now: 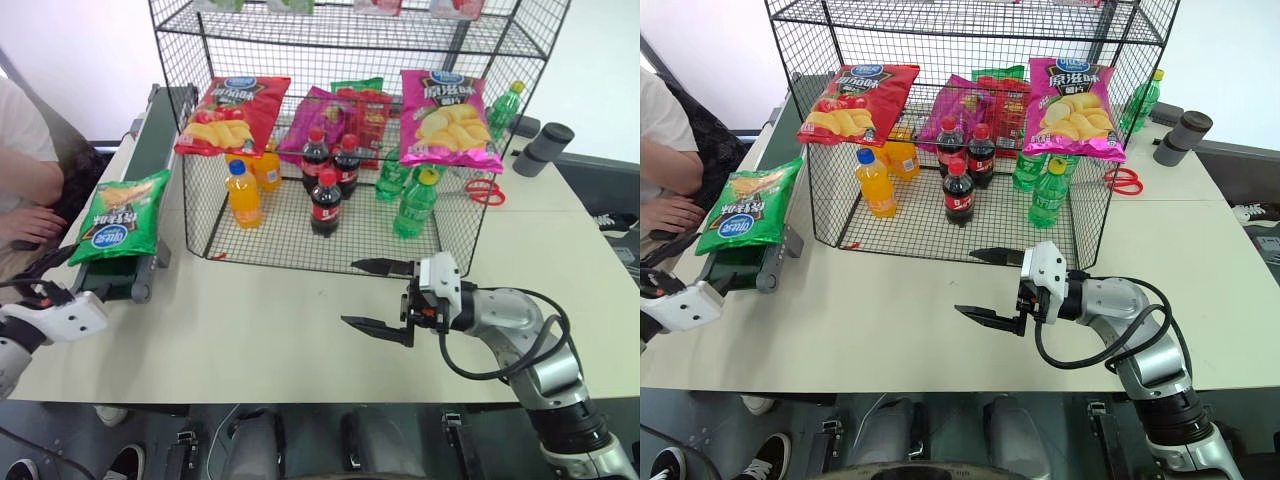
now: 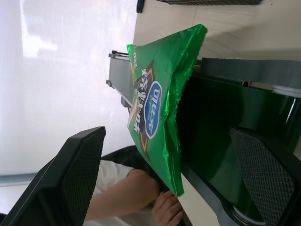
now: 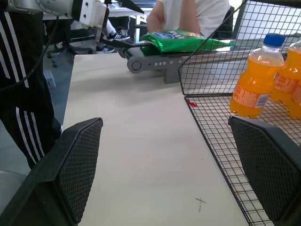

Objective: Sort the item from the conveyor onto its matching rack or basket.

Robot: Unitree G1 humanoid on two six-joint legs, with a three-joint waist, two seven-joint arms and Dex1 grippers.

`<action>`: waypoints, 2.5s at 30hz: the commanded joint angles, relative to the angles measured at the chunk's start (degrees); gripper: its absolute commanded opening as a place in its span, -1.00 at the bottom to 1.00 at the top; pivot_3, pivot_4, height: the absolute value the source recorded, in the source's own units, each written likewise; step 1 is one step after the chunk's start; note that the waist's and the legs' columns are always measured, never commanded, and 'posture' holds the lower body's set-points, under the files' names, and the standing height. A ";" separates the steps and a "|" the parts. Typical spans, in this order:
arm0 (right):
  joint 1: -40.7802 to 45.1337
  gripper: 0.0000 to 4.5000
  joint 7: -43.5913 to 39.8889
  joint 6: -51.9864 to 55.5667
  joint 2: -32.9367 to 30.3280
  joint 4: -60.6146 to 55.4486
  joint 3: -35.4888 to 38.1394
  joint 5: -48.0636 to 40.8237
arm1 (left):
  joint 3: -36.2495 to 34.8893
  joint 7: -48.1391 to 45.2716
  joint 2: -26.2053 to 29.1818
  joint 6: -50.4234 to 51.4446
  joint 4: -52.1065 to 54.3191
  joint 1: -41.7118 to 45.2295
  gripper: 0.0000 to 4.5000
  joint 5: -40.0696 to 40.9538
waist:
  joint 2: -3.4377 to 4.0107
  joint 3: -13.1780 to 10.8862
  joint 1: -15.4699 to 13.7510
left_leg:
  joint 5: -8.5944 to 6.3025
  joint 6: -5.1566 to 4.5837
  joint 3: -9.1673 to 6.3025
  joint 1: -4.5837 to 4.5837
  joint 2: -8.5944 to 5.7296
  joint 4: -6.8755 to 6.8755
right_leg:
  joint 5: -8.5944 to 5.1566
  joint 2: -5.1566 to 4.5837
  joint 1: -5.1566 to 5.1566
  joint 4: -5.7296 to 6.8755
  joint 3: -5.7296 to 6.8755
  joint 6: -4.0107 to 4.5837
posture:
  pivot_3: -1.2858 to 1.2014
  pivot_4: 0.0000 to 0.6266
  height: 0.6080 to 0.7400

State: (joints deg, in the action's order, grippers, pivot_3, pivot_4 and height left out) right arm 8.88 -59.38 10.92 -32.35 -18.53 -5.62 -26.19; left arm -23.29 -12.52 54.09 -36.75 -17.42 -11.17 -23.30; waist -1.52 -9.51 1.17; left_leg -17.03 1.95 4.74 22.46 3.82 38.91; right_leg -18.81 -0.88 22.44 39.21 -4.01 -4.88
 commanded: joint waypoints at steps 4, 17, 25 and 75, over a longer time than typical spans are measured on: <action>-0.48 0.99 0.43 0.23 -0.10 -3.57 1.40 -2.11 | 0.47 -0.34 1.20 0.74 0.17 0.10 1.00 1.62 | 0.00 0.00 -0.03 | 0.00 0.00 0.00 0.00 0.00 0.00 | 0.00 0.00 -0.01 0.00 0.00 0.00 | 0.03 -0.52 1.00; -0.97 0.99 1.58 1.34 -0.72 -5.07 1.97 -2.79 | 3.08 -0.67 1.45 0.46 -2.28 3.32 1.00 2.33 | 0.00 0.00 -0.07 | 0.00 0.00 0.01 -0.01 0.00 0.00 | 0.00 0.01 -0.01 0.01 0.01 0.00 | 0.03 -0.52 1.00; -1.21 1.00 2.65 1.64 -1.39 -5.37 3.24 -2.78 | 5.21 -1.85 1.68 0.39 -3.84 5.50 -0.02 3.52 | 0.00 0.00 -0.10 | 0.00 0.00 0.01 -0.01 -0.01 0.01 | 0.00 0.04 0.00 0.03 0.01 0.00 | 0.03 -0.52 1.00; -11.11 1.00 17.82 30.70 -9.05 -15.64 26.29 -57.69 | 15.59 -48.74 -9.86 89.08 22.26 42.18 -0.97 110.18 | 0.11 -0.07 -0.02 | 0.01 0.00 -0.21 0.02 -0.14 0.19 | -0.01 0.35 -0.10 0.02 -0.03 -0.03 | 0.03 -0.52 1.00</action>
State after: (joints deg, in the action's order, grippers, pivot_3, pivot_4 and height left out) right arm -2.75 -43.15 41.32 -41.06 -31.77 18.72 -78.62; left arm -7.39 -60.82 44.46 51.39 5.69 29.74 86.70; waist -1.40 -9.59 1.15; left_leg -17.03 1.95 4.53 22.48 3.67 39.11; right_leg -18.82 -0.53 22.34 39.24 -4.05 -4.91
